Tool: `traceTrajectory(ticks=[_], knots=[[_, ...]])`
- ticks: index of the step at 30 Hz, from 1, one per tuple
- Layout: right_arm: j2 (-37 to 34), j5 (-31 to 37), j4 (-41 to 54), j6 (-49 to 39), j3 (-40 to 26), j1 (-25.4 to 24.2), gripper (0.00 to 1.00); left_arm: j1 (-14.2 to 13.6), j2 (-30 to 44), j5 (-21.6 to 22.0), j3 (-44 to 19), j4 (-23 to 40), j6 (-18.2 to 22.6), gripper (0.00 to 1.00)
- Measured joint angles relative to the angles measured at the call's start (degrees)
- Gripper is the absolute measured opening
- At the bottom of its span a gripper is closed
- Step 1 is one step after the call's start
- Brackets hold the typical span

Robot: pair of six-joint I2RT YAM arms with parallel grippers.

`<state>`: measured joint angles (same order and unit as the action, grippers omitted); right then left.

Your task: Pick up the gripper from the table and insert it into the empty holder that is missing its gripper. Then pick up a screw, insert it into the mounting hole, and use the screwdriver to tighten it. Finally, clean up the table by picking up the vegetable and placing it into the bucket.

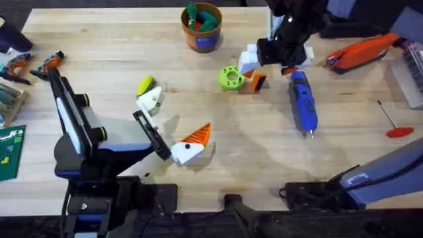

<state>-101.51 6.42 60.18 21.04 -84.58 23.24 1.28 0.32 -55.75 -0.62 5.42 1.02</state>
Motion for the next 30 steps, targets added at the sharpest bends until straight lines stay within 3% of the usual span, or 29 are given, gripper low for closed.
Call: traceTrajectory(ticks=[12, 19, 23, 28, 30], knots=[[-2.08, 0.0, -1.08, -0.48, 0.0, 0.85, 0.972, 0.0, 0.0, 0.0, 0.0, -0.01, 0.0, 0.985], [-3.62, 0.0, -1.79, -0.5, 0.0, 0.85, 0.76, 0.0, 0.0, 0.0, 0.0, -0.01, 0.0, 0.985], [-3.66, 0.0, -1.57, -0.58, 0.0, 0.85, 0.59, 0.0, 0.0, -0.01, 0.0, -0.01, 0.0, 0.985], [-3.66, 0.08, -1.08, -0.84, 0.0, 0.85, 0.112, 0.0, 0.0, -0.02, 0.0, 0.0, 0.0, 0.985], [-3.59, 0.2, -1.01, -0.69, 0.0, 0.85, 0.017, 0.0, -0.01, 0.0, 0.0, 0.0, 0.0, 0.985]])
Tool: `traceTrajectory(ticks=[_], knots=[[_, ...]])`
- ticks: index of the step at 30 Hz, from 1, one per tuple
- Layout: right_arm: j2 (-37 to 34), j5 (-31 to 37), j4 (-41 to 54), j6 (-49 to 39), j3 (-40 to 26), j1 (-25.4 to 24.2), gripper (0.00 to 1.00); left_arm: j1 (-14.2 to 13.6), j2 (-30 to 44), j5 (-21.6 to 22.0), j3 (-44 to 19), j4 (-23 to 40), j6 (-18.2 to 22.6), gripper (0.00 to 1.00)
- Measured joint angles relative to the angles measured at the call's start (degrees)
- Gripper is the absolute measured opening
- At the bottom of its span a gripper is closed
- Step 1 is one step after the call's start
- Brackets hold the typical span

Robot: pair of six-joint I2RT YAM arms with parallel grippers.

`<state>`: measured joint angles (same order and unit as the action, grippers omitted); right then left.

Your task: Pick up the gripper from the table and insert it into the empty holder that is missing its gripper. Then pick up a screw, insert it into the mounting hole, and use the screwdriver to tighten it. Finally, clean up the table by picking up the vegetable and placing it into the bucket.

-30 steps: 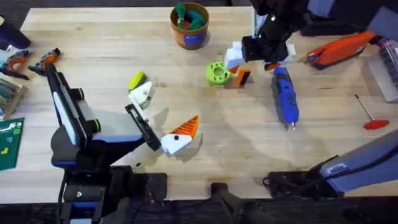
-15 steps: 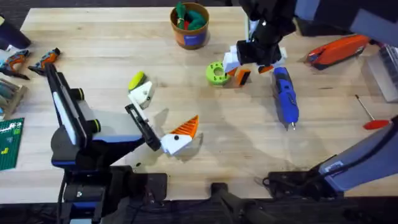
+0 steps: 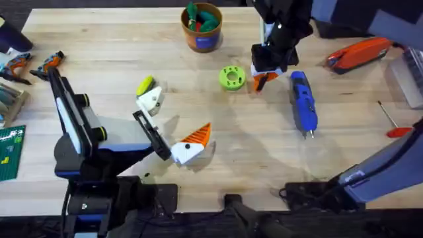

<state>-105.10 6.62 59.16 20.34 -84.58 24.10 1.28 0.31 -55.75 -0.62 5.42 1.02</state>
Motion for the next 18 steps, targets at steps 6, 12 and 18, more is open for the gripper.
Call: traceTrajectory(ticks=[6, 12, 18], knots=[[0.0, 0.02, 0.01, -0.01, 0.0, 0.0, 0.017, 0.0, -0.01, -0.01, 0.0, 0.0, 0.0, 0.985], [0.29, 0.0, 1.83, -0.09, 0.0, 0.0, 0.016, 0.0, 0.0, 0.0, 0.0, -0.01, 0.0, 0.985], [3.93, -0.01, 5.97, -1.53, -2.15, 0.0, 0.015, 0.0, -0.02, 0.0, 0.0, -0.01, 0.0, 0.985]])
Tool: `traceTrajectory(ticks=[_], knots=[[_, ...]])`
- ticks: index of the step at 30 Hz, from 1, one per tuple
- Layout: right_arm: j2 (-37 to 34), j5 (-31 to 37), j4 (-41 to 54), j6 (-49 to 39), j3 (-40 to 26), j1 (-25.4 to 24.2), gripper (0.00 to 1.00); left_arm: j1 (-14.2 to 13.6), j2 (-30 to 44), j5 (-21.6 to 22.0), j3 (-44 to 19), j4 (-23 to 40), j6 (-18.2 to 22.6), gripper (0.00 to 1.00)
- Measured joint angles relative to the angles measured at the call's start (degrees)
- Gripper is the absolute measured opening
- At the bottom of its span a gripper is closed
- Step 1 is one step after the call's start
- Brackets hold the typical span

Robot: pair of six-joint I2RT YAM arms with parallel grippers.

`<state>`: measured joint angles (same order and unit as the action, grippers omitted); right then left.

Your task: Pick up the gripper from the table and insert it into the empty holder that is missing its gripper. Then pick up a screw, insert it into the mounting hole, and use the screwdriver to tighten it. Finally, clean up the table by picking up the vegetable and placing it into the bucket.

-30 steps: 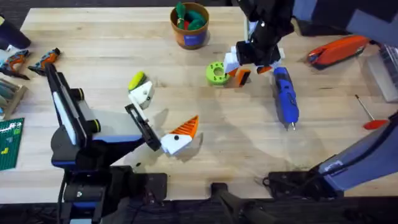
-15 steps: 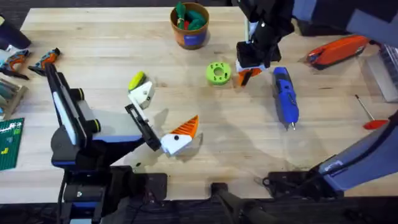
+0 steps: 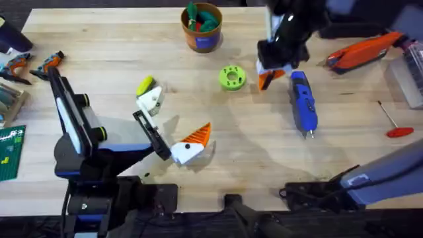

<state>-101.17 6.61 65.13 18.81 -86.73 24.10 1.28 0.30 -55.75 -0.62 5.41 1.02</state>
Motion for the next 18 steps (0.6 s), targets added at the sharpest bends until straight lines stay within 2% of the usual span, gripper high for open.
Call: traceTrajectory(ticks=[4, 7, 12, 18], knots=[[5.68, -0.62, 0.14, -0.42, -2.91, -0.33, 0.015, 0.0, 0.0, 0.0, 0.0, 0.0, 0.0, 0.985], [10.03, -3.83, -0.92, -0.93, -3.68, -1.12, 0.015, 0.0, 0.02, -0.02, 0.0, 0.0, 0.0, 0.985], [13.65, -13.7, -4.53, -3.61, -3.86, -2.93, 0.014, 0.0, 0.02, 0.0, 0.0, 0.0, 0.0, 0.985], [13.68, -30.67, -14.28, -6.16, -1.2, -4.33, 0.014, 0.0, 0.02, -0.01, 0.0, 0.01, 0.0, 0.985]])
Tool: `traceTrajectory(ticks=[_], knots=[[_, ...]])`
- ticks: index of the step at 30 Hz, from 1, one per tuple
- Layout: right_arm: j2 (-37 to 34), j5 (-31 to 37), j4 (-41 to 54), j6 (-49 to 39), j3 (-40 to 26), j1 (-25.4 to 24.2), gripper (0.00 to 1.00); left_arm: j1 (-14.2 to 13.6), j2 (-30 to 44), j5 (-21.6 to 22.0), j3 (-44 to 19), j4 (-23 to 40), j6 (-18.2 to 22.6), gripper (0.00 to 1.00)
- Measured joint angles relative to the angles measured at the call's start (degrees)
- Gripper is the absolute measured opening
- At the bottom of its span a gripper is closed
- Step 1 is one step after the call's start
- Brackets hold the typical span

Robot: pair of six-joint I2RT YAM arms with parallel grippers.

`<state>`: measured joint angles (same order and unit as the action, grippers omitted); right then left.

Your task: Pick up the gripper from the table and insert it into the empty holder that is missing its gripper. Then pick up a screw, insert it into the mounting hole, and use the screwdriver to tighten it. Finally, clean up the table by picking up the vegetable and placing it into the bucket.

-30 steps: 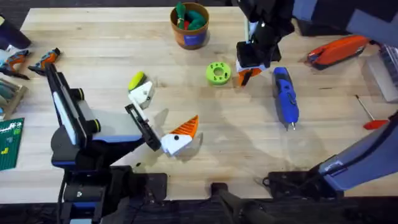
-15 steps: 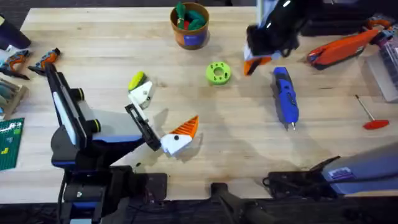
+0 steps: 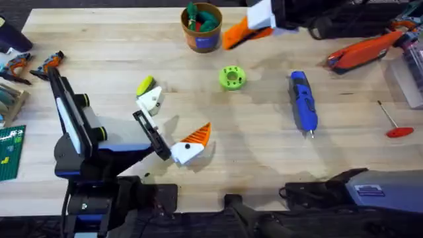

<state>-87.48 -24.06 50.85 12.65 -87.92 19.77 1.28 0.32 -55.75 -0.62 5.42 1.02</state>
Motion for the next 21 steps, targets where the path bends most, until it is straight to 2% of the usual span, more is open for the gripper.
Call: traceTrajectory(ticks=[5, 11, 14, 15, 18, 21], knots=[[0.0, -14.28, -11.41, -0.23, 9.79, -1.69, 0.014, 0.0, -0.02, -0.01, 0.0, -0.01, 0.0, 0.985], [0.0, -27.1, -29.15, 4.69, 21.53, -2.31, 0.014, 0.0, 0.0, -0.01, 0.0, -0.01, 0.0, 0.985], [-0.02, -33.35, -44.34, 10.55, 27.87, -2.28, 0.014, 0.0, 0.0, -0.01, 0.0, 0.01, 0.0, 0.986], [-0.02, -38.09, -61.41, 18.6, 33.76, -2.27, 0.014, 0.0, -0.01, -0.01, 0.0, -0.01, 0.0, 0.986], [-0.02, -41.36, -78.25, 28.3, 39.32, -2.27, 0.014, 0.0, 0.0, -0.01, 0.0, 0.0, 0.0, 0.985], [-0.02, -43.74, -88.13, 36.34, 42.85, -2.27, 0.014, 0.0, 0.0, -0.02, 0.0, 0.01, 0.0, 0.985]])
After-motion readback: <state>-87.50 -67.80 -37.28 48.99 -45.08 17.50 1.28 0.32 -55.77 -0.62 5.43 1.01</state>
